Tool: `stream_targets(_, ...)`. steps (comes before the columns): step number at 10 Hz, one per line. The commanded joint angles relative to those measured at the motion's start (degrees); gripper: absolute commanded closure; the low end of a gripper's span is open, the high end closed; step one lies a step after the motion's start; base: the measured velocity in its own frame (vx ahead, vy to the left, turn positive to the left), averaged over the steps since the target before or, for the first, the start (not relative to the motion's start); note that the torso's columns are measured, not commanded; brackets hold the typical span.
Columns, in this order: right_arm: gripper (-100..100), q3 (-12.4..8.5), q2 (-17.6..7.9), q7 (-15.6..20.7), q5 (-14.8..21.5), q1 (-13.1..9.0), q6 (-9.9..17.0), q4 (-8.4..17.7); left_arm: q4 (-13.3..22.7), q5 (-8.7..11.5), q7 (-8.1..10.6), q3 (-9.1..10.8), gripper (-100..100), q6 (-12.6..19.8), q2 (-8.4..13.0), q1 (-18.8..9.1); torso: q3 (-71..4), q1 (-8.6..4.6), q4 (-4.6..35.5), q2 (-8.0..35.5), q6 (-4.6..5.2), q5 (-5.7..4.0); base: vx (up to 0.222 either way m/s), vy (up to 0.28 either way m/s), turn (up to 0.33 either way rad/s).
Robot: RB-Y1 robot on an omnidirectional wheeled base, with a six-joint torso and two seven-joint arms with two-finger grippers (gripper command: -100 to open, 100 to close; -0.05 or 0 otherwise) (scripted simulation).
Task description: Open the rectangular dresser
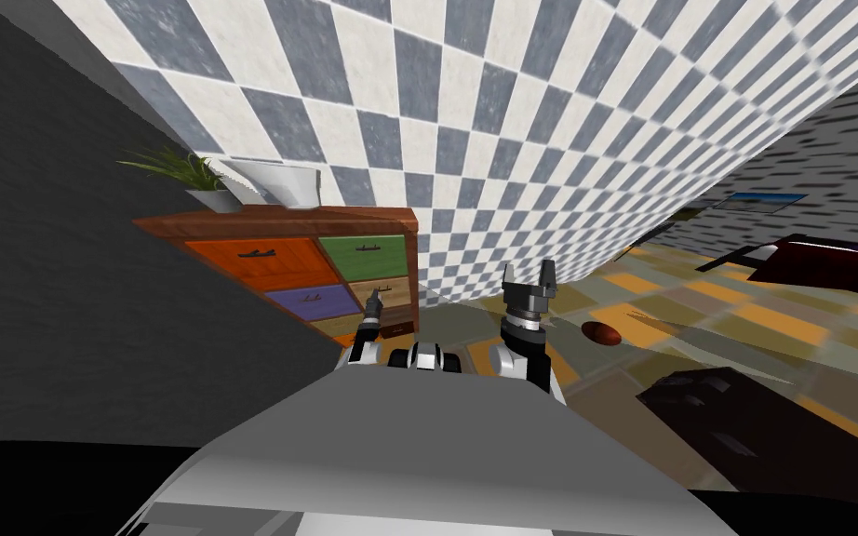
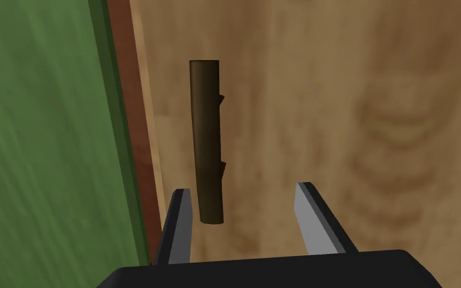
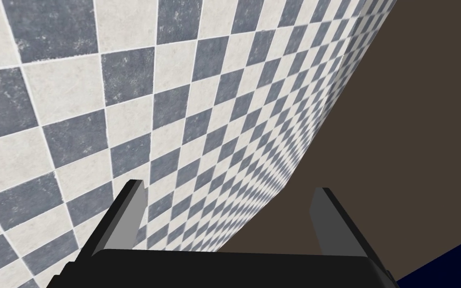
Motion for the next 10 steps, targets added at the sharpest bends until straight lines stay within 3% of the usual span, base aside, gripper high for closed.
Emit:
stream_targets(1, 0, 0.00, 0.00, 0.00, 0.00, -0.01, 0.00, 0.00, -1.27, -0.07, 0.03, -0.23, 100, 0.38, 0.01, 0.17, -0.11, 0.14, -0.36, -0.34, 0.06, 0.22, -0.111, -0.037, 0.014)
stream_targets(9, 0, 0.01, 0.01, 0.00, 0.00, -0.01, 0.00, 0.00, -2.97, -0.37, 0.09, -1.11, 100, 1.97, -0.02, 1.53, -0.18, -0.06, -0.26, -0.36, 0.14, 0.12, -0.156, -0.052, 0.018)
stream_targets(10, 0, 0.01, 0.01, 0.00, 0.00, -0.02, 0.01, 0.01, -5.67, -0.17, 0.04, -0.60, -100, 4.20, 0.08, 0.91, -0.16, -0.10, -0.28, -0.34, 0.21, 0.14, -0.117, -0.034, 0.022)
